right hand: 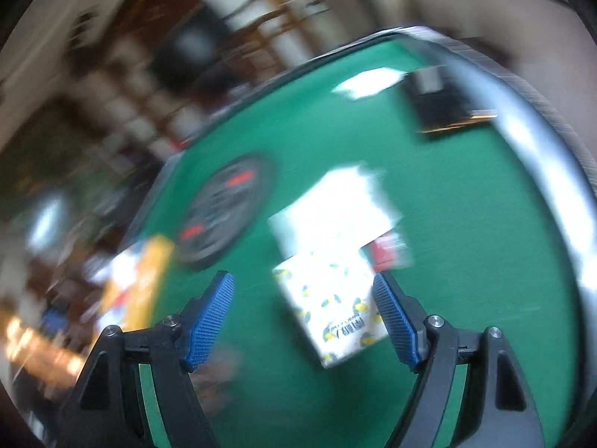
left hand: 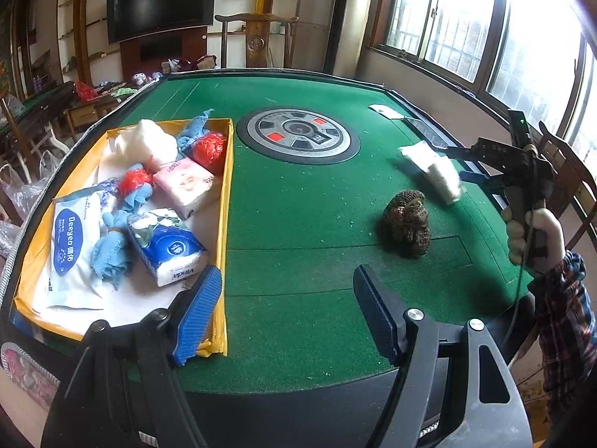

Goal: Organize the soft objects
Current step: 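Move both tools back over the table toward the brown knit hat, then grasp the brown knit hat with the left tool while the right grasps the lemon-print tissue pack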

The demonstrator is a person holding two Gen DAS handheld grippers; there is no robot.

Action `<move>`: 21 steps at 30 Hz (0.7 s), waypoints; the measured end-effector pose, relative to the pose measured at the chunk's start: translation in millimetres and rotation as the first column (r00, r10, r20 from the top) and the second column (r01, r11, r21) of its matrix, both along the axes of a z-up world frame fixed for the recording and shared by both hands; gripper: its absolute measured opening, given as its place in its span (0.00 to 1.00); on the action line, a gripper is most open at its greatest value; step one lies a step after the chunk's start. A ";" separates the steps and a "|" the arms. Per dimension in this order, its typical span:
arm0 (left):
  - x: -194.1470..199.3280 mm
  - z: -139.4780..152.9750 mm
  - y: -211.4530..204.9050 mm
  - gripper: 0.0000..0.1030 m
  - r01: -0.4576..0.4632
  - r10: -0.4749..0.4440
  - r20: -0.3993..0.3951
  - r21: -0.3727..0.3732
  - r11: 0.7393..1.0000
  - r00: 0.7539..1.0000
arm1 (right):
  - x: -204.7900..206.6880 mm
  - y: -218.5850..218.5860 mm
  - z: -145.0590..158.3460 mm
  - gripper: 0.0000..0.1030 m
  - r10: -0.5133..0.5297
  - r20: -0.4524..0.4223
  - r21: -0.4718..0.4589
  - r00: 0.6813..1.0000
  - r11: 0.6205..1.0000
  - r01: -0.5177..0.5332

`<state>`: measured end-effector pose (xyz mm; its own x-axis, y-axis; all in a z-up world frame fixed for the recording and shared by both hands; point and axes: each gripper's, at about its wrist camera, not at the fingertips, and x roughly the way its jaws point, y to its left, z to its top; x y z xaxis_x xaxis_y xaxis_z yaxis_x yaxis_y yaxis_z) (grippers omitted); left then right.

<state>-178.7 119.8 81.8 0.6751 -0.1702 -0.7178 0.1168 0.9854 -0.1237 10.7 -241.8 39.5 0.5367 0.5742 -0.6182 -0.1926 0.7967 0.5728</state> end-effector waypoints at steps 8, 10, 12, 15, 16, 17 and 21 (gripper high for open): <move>19.1 -11.6 -6.9 0.71 0.033 -0.042 -0.088 -0.102 0.994 0.995 | -16.1 27.4 -4.0 0.71 0.030 0.050 -0.100 0.998 0.995 -0.025; 22.8 -15.1 -14.9 0.71 0.046 -0.056 -0.106 -0.098 0.994 0.993 | -13.4 34.5 -9.5 0.71 0.057 0.038 -0.148 0.998 0.988 -0.051; 28.8 -18.3 -23.4 0.71 0.057 -0.069 -0.121 -0.099 0.993 0.990 | -11.2 42.1 -9.0 0.72 0.072 0.072 -0.222 0.995 0.974 -0.054; 39.5 -20.7 -39.4 0.71 0.076 -0.091 -0.138 -0.109 0.991 0.986 | -3.1 57.4 -10.8 0.78 0.094 0.092 -0.283 0.991 0.957 -0.064; 43.8 -20.7 -48.5 0.71 0.092 -0.106 -0.140 -0.100 0.991 0.984 | -4.4 61.9 -10.2 0.78 0.095 0.103 -0.321 0.990 0.945 -0.057; 47.5 -19.8 -56.0 0.71 0.108 -0.120 -0.136 -0.090 0.990 0.983 | -4.5 66.0 -10.5 0.78 0.100 0.109 -0.355 0.989 0.933 -0.055; 63.6 -19.5 -88.5 0.71 0.167 -0.173 -0.126 -0.057 0.984 0.977 | -4.3 77.9 -15.2 0.78 0.095 0.129 -0.466 0.987 0.884 -0.024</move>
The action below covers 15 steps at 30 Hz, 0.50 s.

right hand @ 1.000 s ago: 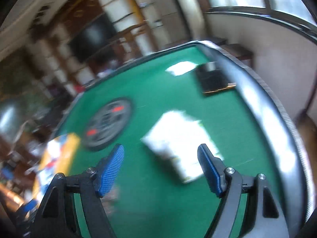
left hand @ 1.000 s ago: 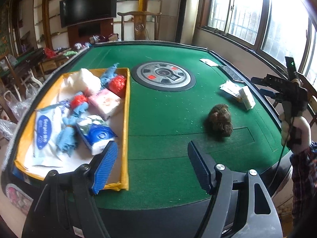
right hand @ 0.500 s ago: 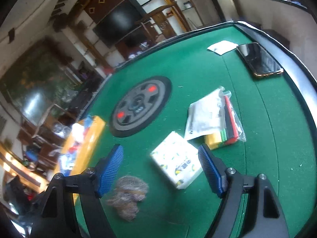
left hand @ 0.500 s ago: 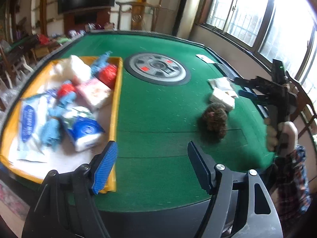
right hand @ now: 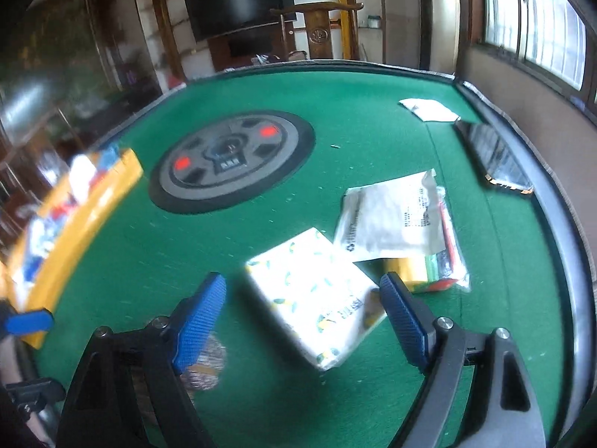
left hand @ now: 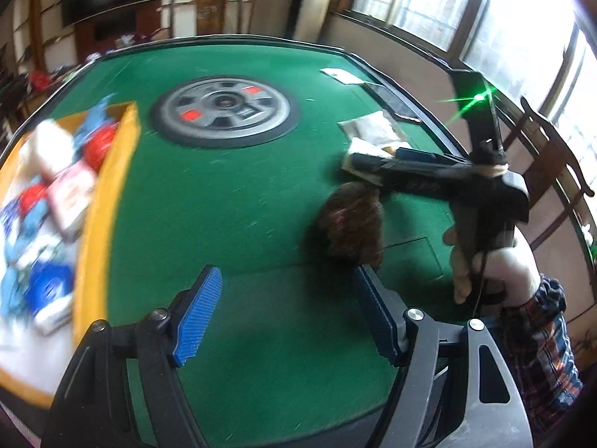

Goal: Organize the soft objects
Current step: 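Grasp the brown knit hat with the left tool while the right grasps the lemon-print tissue pack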

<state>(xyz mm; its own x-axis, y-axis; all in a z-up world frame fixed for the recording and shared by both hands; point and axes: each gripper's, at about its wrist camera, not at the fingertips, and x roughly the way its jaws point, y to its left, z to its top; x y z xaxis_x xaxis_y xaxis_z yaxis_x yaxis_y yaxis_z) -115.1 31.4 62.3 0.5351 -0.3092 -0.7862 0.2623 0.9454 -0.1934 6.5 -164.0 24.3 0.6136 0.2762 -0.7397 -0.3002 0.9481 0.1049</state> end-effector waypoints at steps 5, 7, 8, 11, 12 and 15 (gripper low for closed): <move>25.8 -9.2 -32.2 0.70 0.048 -0.048 -0.006 0.029 0.998 0.999 | 11.8 -19.6 -13.2 0.76 -0.100 -0.099 0.038 0.990 0.994 0.105; 34.0 -12.9 -40.7 0.70 0.060 -0.060 -0.013 0.030 0.998 0.998 | 12.3 -33.3 -12.2 0.73 -0.117 -0.117 0.101 0.986 0.986 0.129; 37.2 -13.9 -45.1 0.70 0.070 -0.070 -0.009 0.028 0.997 0.998 | 12.2 -38.0 -11.7 0.73 -0.126 -0.118 0.118 0.985 0.983 0.140; 45.0 -15.6 -59.0 0.70 0.096 -0.096 0.008 0.039 0.995 0.995 | 12.7 -39.9 -12.9 0.73 -0.120 -0.126 0.127 0.985 0.982 0.137; 47.3 -16.3 -63.2 0.70 0.106 -0.107 0.015 0.042 0.993 0.994 | 12.9 -38.7 -13.3 0.73 -0.114 -0.128 0.128 0.985 0.983 0.130; 58.0 -27.2 -79.7 0.70 0.124 -0.126 0.015 0.091 0.988 0.992 | 11.1 -33.9 -13.2 0.73 -0.111 -0.116 0.100 0.987 0.987 0.123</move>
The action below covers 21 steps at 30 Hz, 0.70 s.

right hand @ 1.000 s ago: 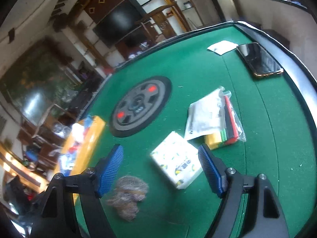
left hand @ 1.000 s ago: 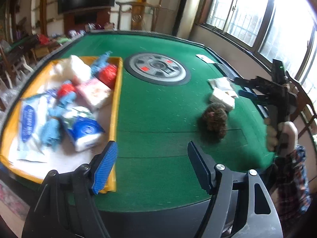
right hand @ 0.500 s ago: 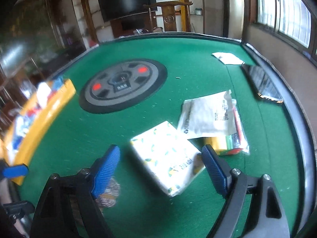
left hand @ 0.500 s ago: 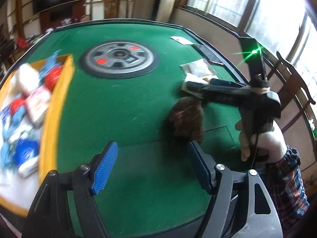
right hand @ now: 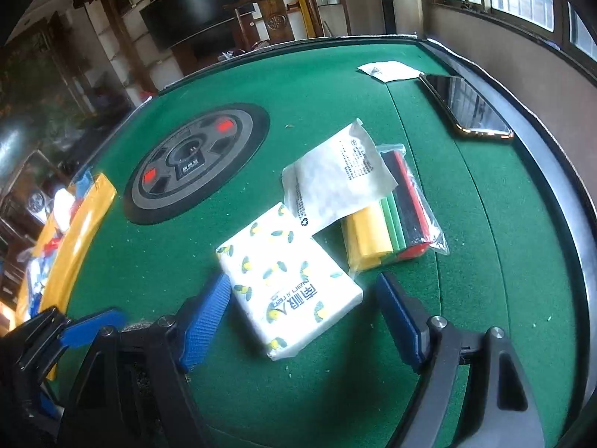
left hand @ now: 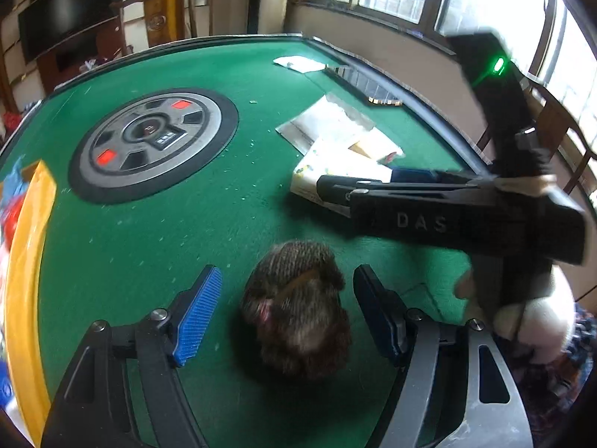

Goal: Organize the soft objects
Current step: 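Grasp the brown knit hat with the left tool while the right grasps the lemon-print tissue pack, then carry the knit hat and lemon-print pack into the tray and release both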

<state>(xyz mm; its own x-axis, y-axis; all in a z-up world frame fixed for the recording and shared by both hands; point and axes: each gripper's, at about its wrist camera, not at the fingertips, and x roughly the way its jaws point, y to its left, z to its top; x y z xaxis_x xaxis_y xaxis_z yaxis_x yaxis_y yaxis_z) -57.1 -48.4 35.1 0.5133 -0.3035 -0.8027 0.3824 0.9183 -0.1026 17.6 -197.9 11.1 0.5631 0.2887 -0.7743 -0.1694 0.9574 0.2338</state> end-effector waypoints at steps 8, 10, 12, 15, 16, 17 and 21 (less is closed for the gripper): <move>5.2 -8.1 12.2 0.51 0.012 -0.014 -0.030 -0.081 0.997 0.999 | 3.1 3.3 -0.6 0.74 0.007 0.008 -0.001 1.000 1.000 -0.007; 2.0 -4.1 23.7 0.51 -0.005 0.002 -0.034 -0.110 0.994 0.999 | 3.3 4.2 -0.8 0.74 0.013 0.010 0.001 1.000 1.000 -0.013; -3.0 1.1 34.8 0.51 -0.016 0.011 -0.035 -0.140 0.990 0.999 | 3.3 5.0 -0.9 0.74 0.017 0.012 0.002 1.000 1.000 -0.017; -17.8 12.6 57.5 0.51 -0.034 0.028 -0.036 -0.193 0.981 0.999 | 3.1 5.8 -1.1 0.74 0.025 0.015 0.008 1.000 1.000 -0.025; -24.6 17.5 67.1 0.51 -0.042 0.036 -0.034 -0.217 0.975 0.999 | 3.0 5.7 -1.2 0.74 0.025 0.015 0.010 1.000 1.000 -0.025; -29.2 21.2 75.1 0.51 -0.046 0.040 -0.030 -0.235 0.971 0.999 | 2.9 5.5 -1.3 0.74 0.025 0.016 0.013 1.000 1.000 -0.025; -52.6 38.1 114.7 0.51 -0.066 0.071 0.006 -0.294 0.954 0.997 | 2.5 4.4 -1.3 0.74 0.025 0.018 0.022 1.000 0.999 -0.025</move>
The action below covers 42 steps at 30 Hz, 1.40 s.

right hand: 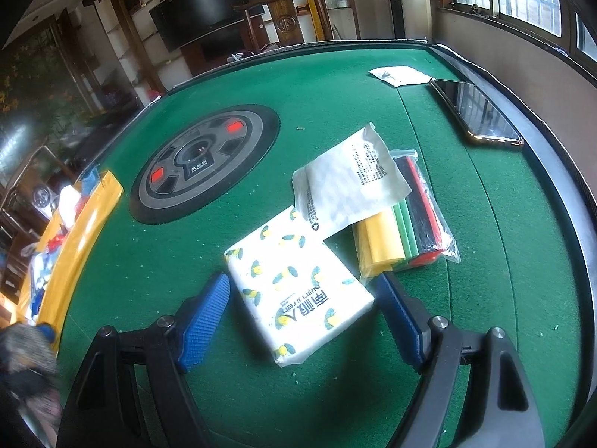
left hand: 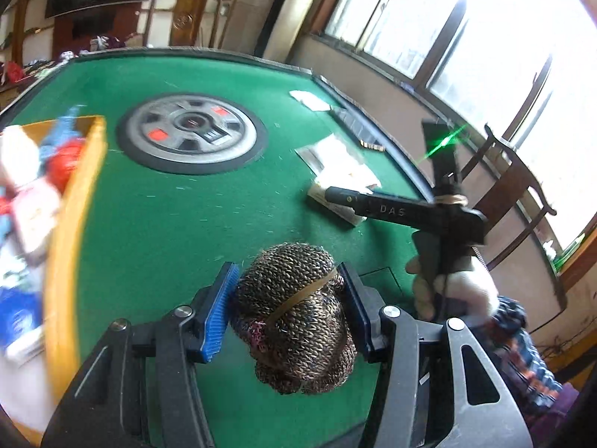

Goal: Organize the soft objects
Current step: 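Carry the knit hat and lemon-print pack into the tray and release both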

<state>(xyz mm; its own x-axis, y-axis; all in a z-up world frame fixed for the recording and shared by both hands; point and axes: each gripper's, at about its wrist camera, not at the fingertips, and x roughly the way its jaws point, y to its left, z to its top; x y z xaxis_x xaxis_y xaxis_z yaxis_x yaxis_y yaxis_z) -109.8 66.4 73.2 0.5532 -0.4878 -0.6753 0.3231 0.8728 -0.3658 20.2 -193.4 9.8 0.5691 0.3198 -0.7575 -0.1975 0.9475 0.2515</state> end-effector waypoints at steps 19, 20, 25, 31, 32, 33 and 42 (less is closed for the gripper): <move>-55.5 -12.6 226.5 0.51 -0.509 0.512 0.000 0.112 0.854 0.859 | 12.1 52.7 -0.8 0.78 0.048 -0.058 -0.277 0.997 0.959 -0.063; -53.7 -14.2 228.7 0.51 -0.511 0.515 -0.005 0.113 0.852 0.857 | 10.5 53.2 -0.2 0.75 0.047 -0.060 -0.275 0.997 0.960 -0.062; -42.4 -23.3 222.5 0.52 -0.476 0.483 -0.027 0.131 0.869 0.875 | 1.8 52.0 3.3 0.56 0.051 -0.093 -0.223 0.994 0.972 -0.071; -20.5 -39.7 228.5 0.58 -0.513 0.538 -0.104 0.196 0.836 0.836 | -21.3 53.3 34.5 0.56 0.064 -0.040 -0.122 0.997 0.990 -0.069; -20.4 -39.7 231.4 0.59 -0.525 0.549 -0.105 0.193 0.829 0.829 | -25.6 56.6 40.4 0.56 0.077 -0.032 -0.099 0.997 0.992 -0.080; -22.1 -38.5 233.9 0.60 -0.532 0.554 -0.104 0.181 0.827 0.826 | -29.9 61.7 46.9 0.56 0.094 -0.022 -0.086 0.995 0.992 -0.095; -69.0 -8.8 254.8 0.69 -0.621 0.621 -0.003 0.034 0.783 0.784 | -82.2 190.6 80.7 0.56 0.416 -0.002 0.035 0.909 0.909 -0.416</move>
<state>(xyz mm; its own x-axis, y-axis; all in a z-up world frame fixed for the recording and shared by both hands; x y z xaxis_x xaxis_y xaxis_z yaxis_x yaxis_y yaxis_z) -178.7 321.2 64.4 0.7207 -0.0214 -0.6929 -0.2972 0.8934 -0.3367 -62.0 -2.8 90.5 0.3725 0.5508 -0.7469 -0.5695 0.7712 0.2846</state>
